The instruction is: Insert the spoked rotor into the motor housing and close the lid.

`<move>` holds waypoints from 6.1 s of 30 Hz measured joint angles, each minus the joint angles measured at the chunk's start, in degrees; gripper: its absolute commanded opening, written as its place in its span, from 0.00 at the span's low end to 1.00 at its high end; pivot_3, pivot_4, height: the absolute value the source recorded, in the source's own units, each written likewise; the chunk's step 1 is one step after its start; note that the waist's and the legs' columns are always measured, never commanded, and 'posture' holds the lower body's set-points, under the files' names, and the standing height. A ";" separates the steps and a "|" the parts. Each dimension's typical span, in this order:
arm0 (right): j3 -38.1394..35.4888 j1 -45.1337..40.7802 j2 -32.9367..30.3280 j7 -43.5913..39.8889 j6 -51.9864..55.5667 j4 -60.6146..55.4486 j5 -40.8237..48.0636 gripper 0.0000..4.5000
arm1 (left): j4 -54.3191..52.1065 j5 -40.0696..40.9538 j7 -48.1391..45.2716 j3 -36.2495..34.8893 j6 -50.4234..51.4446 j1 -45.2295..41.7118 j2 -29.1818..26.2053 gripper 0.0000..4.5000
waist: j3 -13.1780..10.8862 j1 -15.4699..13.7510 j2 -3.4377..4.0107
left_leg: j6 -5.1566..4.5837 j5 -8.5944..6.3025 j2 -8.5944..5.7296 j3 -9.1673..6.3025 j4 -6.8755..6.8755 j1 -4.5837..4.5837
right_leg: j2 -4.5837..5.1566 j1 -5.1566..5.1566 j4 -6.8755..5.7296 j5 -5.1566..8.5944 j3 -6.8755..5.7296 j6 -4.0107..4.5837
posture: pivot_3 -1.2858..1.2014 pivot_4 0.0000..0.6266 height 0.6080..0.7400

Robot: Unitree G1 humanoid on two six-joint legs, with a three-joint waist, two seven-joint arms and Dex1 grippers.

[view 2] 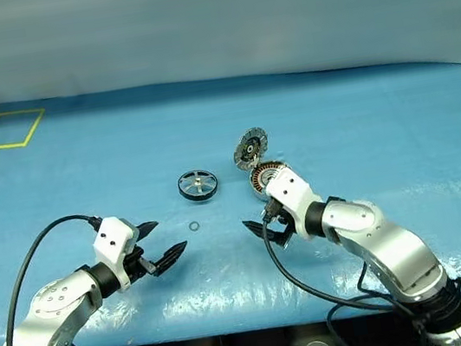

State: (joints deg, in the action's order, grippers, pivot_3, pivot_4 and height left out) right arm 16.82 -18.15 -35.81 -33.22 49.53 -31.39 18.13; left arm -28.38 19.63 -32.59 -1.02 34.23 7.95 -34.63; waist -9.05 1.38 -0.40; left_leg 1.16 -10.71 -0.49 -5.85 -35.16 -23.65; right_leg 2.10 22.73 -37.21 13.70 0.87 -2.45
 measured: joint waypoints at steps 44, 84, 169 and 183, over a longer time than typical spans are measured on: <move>17.10 -23.32 -1.54 -21.83 -5.34 31.94 -20.90 0.71 | 0.26 -1.09 0.99 1.51 -2.27 3.09 2.98 1.00 | -0.06 0.12 0.04 | -0.06 -0.04 -0.05 0.05 -0.03 -0.01 | 0.03 0.00 0.00 -0.10 0.02 -0.10 | 0.52 0.24 1.00; 14.22 -7.06 19.34 -5.79 26.88 2.30 -14.31 0.43 | 0.25 -1.68 0.78 1.41 -3.83 6.27 2.89 1.00 | 0.22 1.02 -0.23 | 0.36 -0.31 0.76 0.08 0.05 0.57 | -0.51 -0.01 -0.14 0.10 0.02 0.40 | 0.52 0.24 1.00; -12.18 24.42 18.90 10.68 -22.87 1.69 -4.38 0.95 | 37.39 -12.77 -12.39 7.22 -28.73 -16.35 6.37 0.42 | 0.04 0.20 -0.09 | 0.37 -0.33 0.80 0.81 -0.38 0.11 | -0.67 0.52 -0.82 0.01 0.42 0.32 | 0.52 0.24 1.00; -11.72 24.66 18.02 10.67 -22.74 1.65 -4.26 0.95 | 20.54 -7.16 -21.81 5.79 -19.31 -4.24 -6.15 0.14 | 0.06 0.74 -0.02 | 0.36 -0.34 1.03 0.92 -0.16 0.12 | -0.62 0.67 -0.81 0.06 0.53 0.44 | 0.52 0.24 1.00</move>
State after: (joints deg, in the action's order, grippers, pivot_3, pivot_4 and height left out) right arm 5.10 6.51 -17.78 -22.55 26.79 -29.74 13.87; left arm -7.84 12.47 -54.40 4.77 14.92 3.71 -40.79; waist -8.99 2.11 -0.41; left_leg 1.52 -11.05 0.54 -4.93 -35.31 -23.53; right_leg 1.48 23.40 -38.02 13.77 1.40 -2.01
